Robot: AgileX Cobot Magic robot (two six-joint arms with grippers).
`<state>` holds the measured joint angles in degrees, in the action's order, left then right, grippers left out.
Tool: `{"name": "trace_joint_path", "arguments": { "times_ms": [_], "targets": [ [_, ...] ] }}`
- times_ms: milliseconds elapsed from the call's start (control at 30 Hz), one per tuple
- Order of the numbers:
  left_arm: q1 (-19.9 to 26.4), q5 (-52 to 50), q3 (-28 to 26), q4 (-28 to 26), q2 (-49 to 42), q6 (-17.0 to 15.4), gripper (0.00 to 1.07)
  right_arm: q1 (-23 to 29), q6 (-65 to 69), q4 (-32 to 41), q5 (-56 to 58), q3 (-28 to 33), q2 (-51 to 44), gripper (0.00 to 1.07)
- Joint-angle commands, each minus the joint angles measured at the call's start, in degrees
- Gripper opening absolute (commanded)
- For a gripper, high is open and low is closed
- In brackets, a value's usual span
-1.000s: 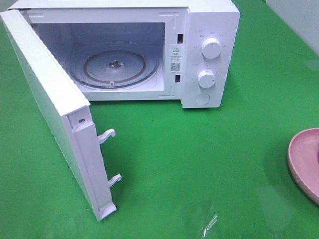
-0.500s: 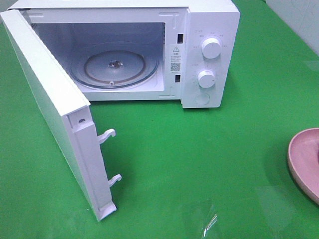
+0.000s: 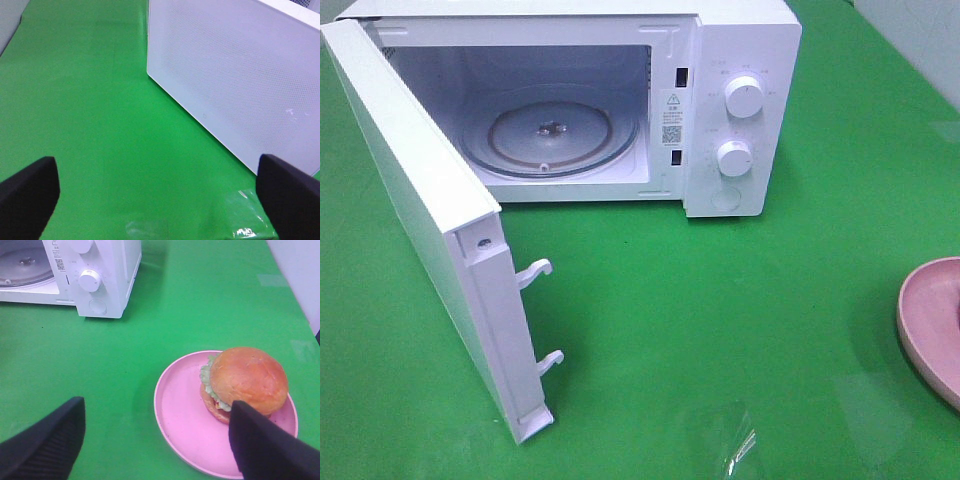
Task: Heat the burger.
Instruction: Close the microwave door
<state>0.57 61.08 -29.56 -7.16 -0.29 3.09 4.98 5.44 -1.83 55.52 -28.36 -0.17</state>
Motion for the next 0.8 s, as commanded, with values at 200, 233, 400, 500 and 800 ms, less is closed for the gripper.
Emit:
{"name": "trace_joint_path", "arguments": {
  "times_ms": [200,233,400,500,800],
  "targets": [
    [0.17,0.29,-0.06,0.06,-0.29,-0.29,1.0,-0.29,-0.4,-0.06,-0.63,0.23,-1.55,0.76],
    [0.17,0.29,-0.06,0.06,-0.29,-0.29,1.0,-0.29,-0.4,-0.06,-0.63,0.23,-1.55,0.76],
    [0.17,0.29,-0.06,0.06,-0.29,-0.29,1.0,-0.29,-0.4,-0.06,-0.63,0.23,-1.55,0.76],
    [0.17,0.29,-0.06,0.06,-0.29,-0.29,1.0,-0.29,-0.4,-0.06,-0.63,0.23,-1.55,0.76],
    [0.17,0.17,-0.06,-0.92,-0.29,-0.29,1.0,-0.29,-0.4,-0.06,-0.63,0.23,-1.55,0.76]
  ]
}}
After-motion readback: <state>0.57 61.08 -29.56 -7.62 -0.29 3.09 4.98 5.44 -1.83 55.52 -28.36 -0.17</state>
